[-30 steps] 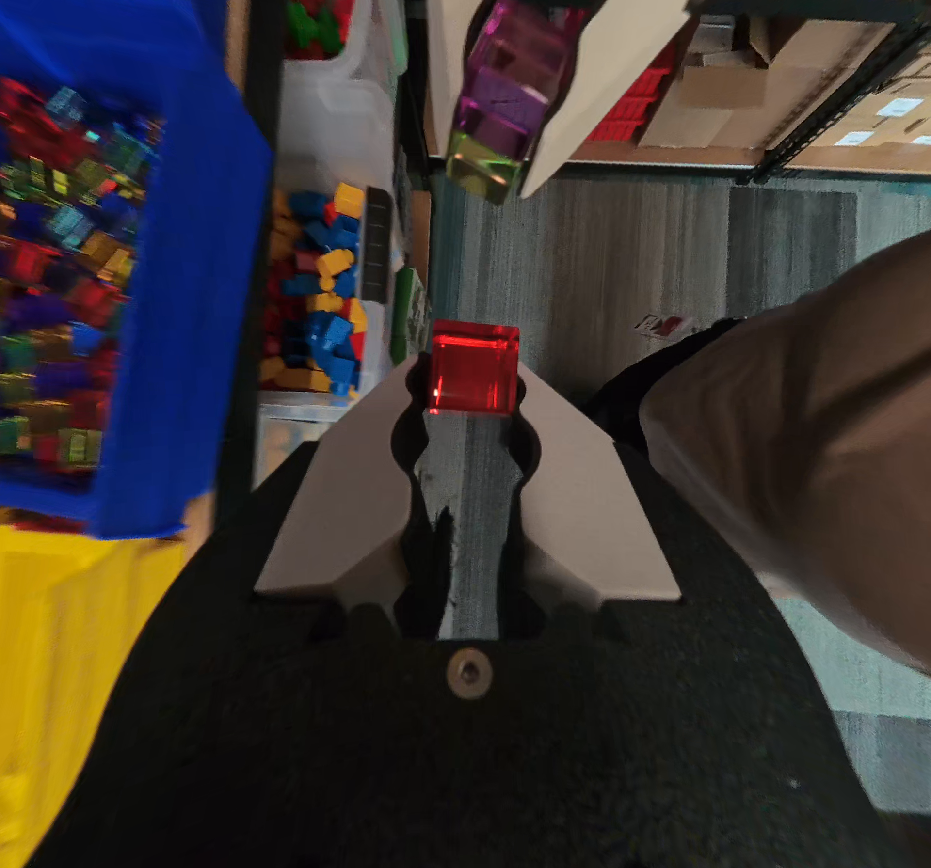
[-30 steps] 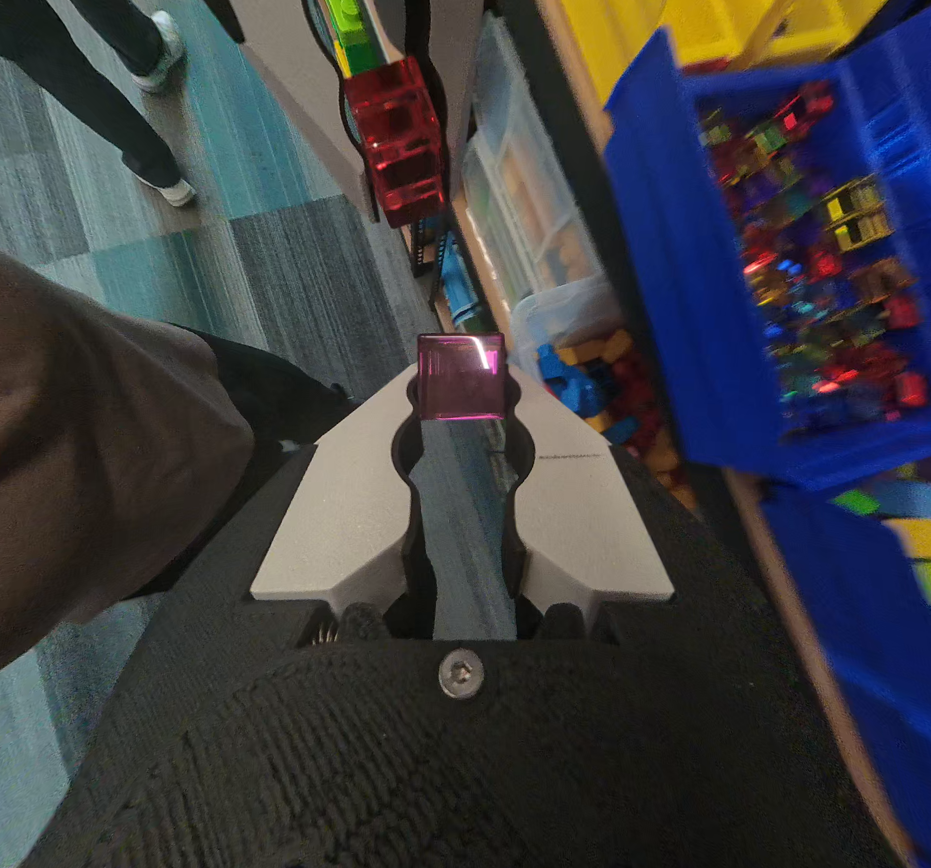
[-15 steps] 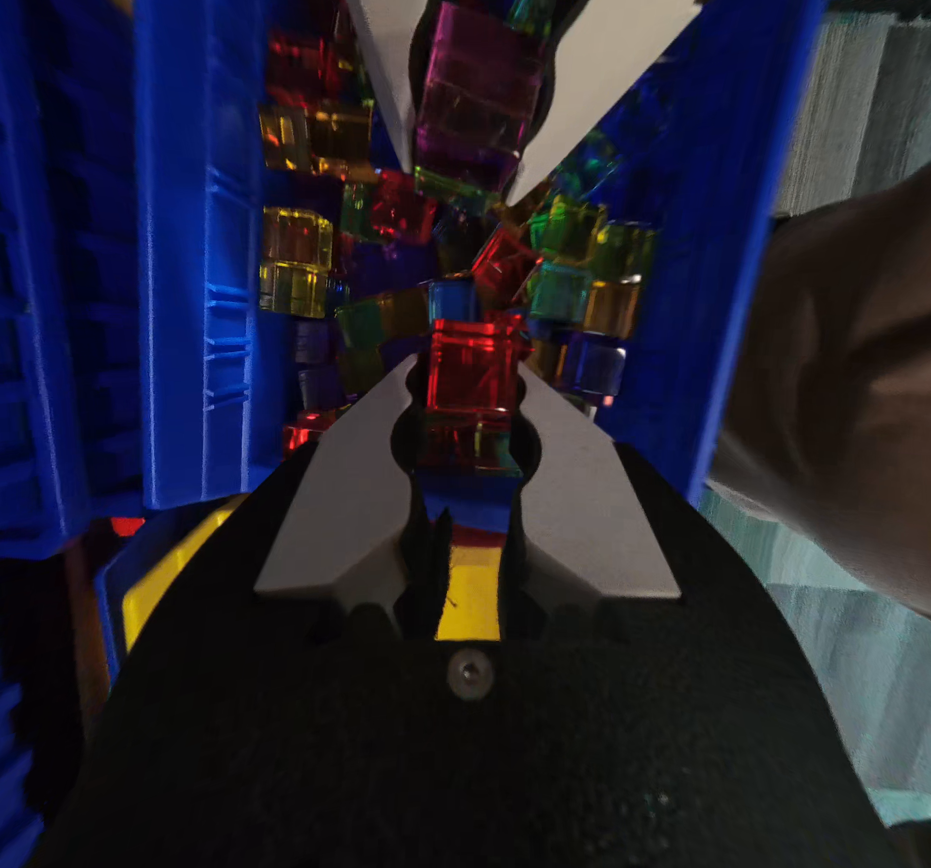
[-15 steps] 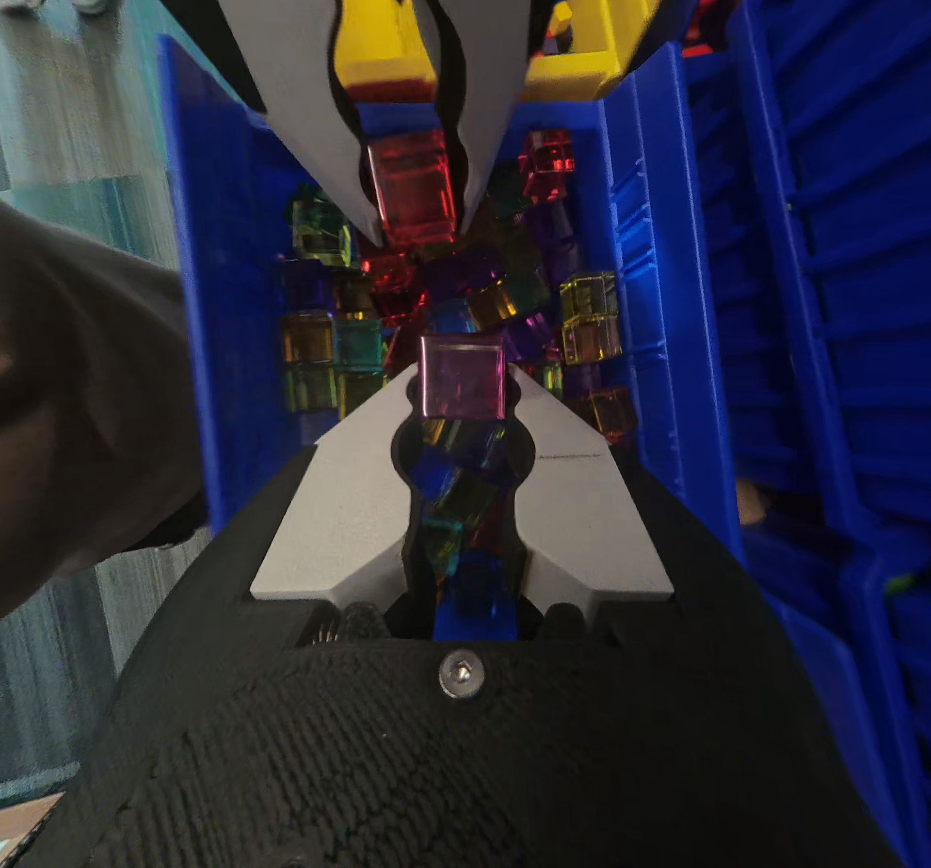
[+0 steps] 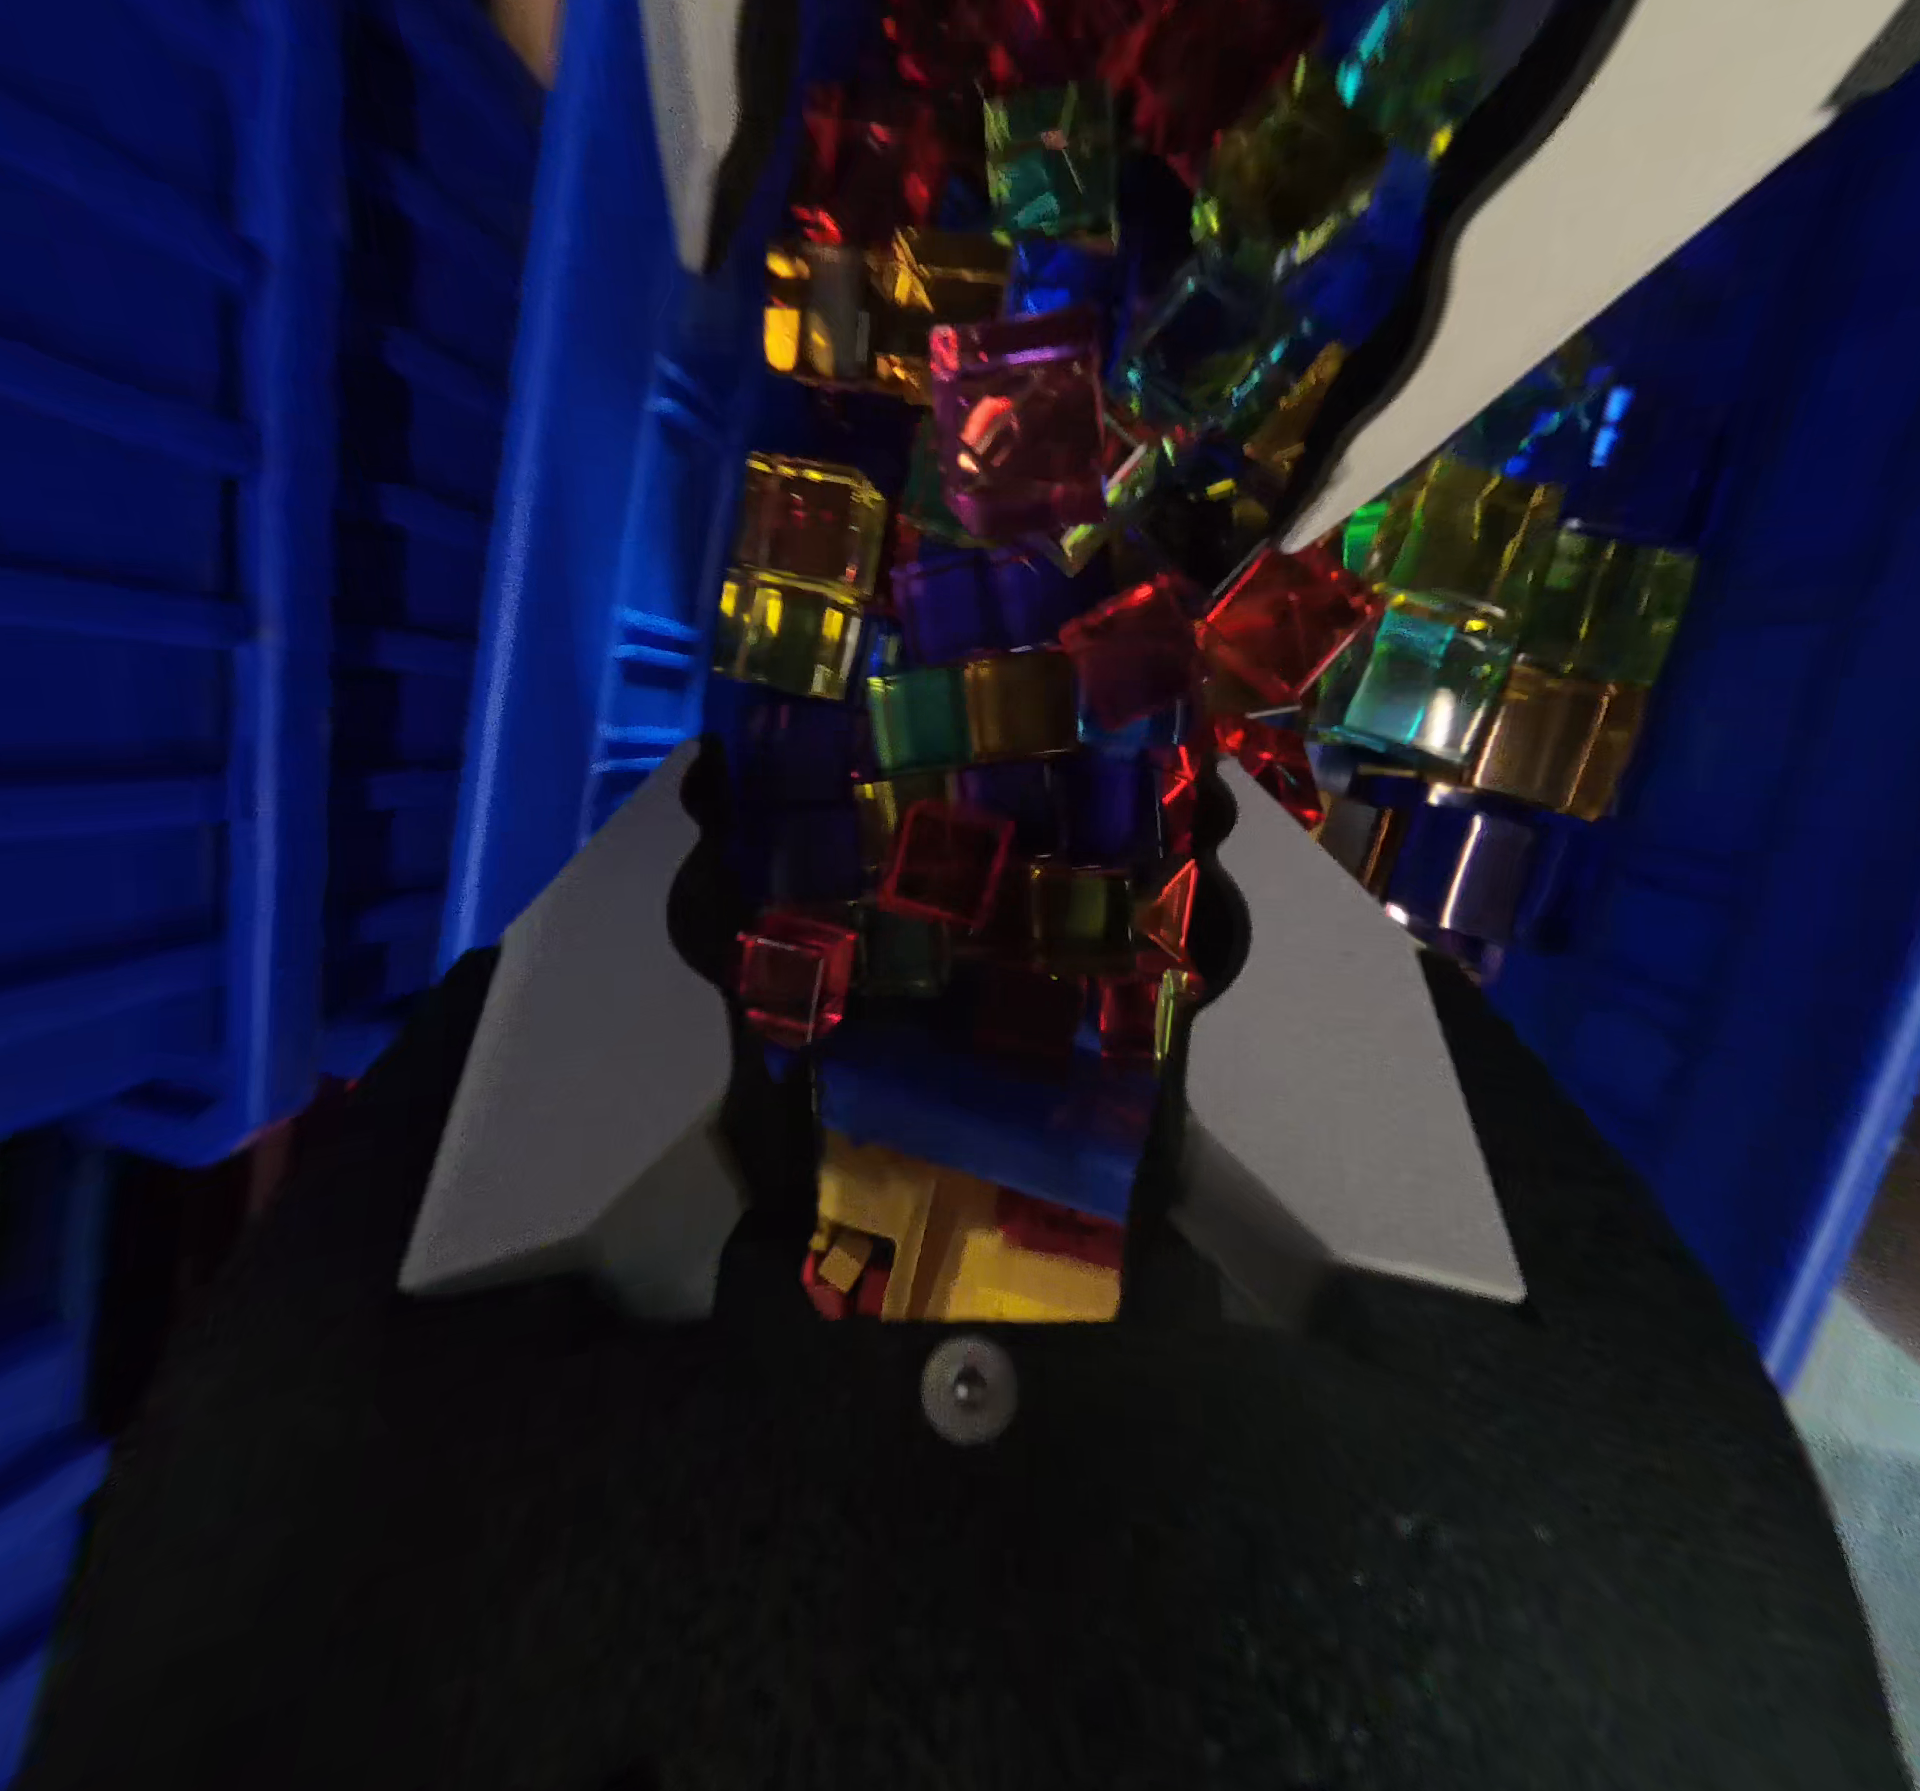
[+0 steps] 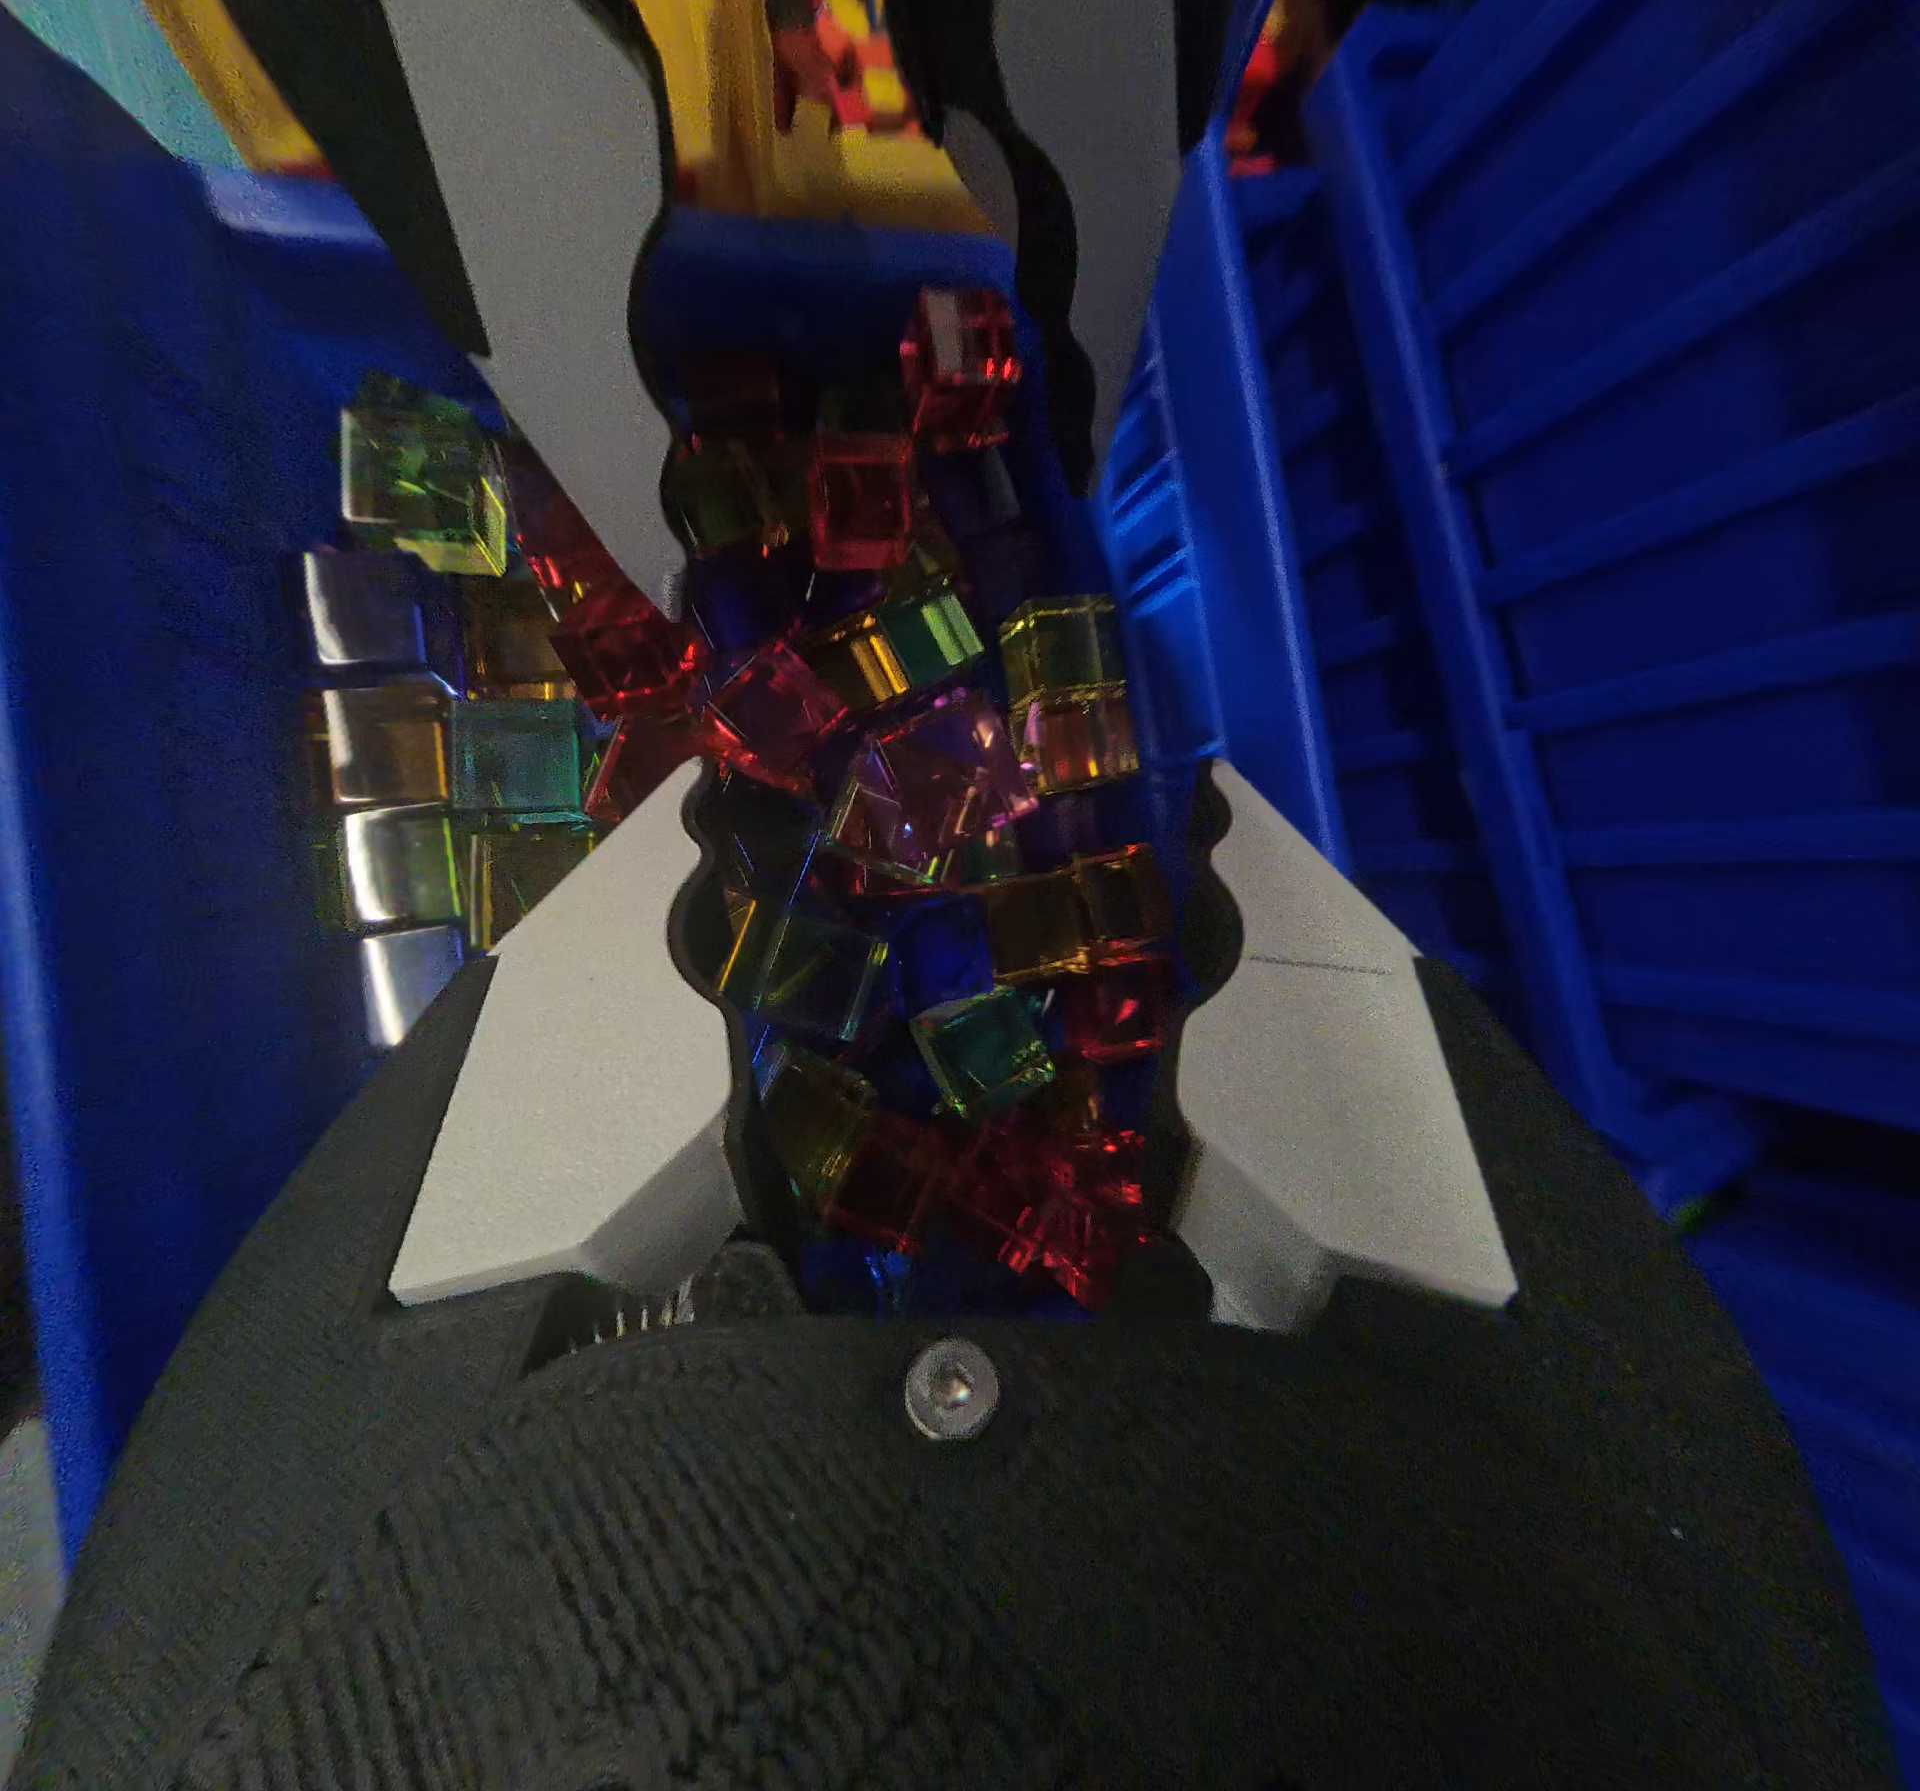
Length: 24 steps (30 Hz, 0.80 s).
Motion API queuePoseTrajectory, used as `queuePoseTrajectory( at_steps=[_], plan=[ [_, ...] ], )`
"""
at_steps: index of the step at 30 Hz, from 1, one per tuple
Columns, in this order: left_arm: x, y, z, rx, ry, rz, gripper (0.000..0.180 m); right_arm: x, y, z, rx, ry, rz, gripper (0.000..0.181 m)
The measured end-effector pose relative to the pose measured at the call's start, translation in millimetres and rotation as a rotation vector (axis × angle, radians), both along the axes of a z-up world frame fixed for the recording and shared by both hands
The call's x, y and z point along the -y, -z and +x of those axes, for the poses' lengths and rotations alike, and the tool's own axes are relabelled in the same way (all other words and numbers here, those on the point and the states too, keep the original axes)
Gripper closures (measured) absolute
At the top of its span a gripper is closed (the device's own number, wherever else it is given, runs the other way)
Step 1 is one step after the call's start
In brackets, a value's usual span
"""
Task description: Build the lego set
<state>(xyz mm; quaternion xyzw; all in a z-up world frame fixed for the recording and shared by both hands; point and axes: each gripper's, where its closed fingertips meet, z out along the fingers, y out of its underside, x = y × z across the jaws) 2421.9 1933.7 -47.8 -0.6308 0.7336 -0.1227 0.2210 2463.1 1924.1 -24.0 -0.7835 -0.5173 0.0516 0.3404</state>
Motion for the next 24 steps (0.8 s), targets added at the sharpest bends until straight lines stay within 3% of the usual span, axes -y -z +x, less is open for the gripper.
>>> queuePoseTrajectory(
  at_steps=[3, 8, 10, 14, 16, 21, 24],
  plan=[
    [-2.7, -45.1, -5.8, 0.179, -0.109, 0.136, 0.087, 10.2, -43.5, 5.0, -0.108, -0.003, 0.168, 0.092],
    [40.4, -155.4, -92.2, 0.556, -0.455, 0.647, 0.079, 75.4, -132.1, 48.4, -0.371, 0.032, 0.616, 0.096],
    [88.4, -172.7, -135.3, 0.726, -0.599, 0.781, 0.079, 114.1, -149.0, 74.5, -0.483, 0.038, 0.771, 0.105],
    [184.3, -132.5, -194.6, 0.948, -0.88, 0.865, 0.08, 168.7, -143.7, 117.3, -0.685, 0.052, 0.946, 0.123],
    [225.5, -99.4, -214.3, 0.985, -1.031, 0.88, 0.083, 179.0, -133.0, 122.3, -0.782, 0.023, 0.954, 0.128],
    [350.1, -52.6, -260.0, 0.917, -1.36, 1.03, 0.111, 191.5, -115.8, 65.9, -0.95, -0.285, 0.797, 0.133],
    [464.5, -69.0, -293.4, 0.836, -1.522, 1.333, 0.125, 185.8, -112.2, 30.2, -0.86, -0.368, 0.82, 0.133]
  ],
)
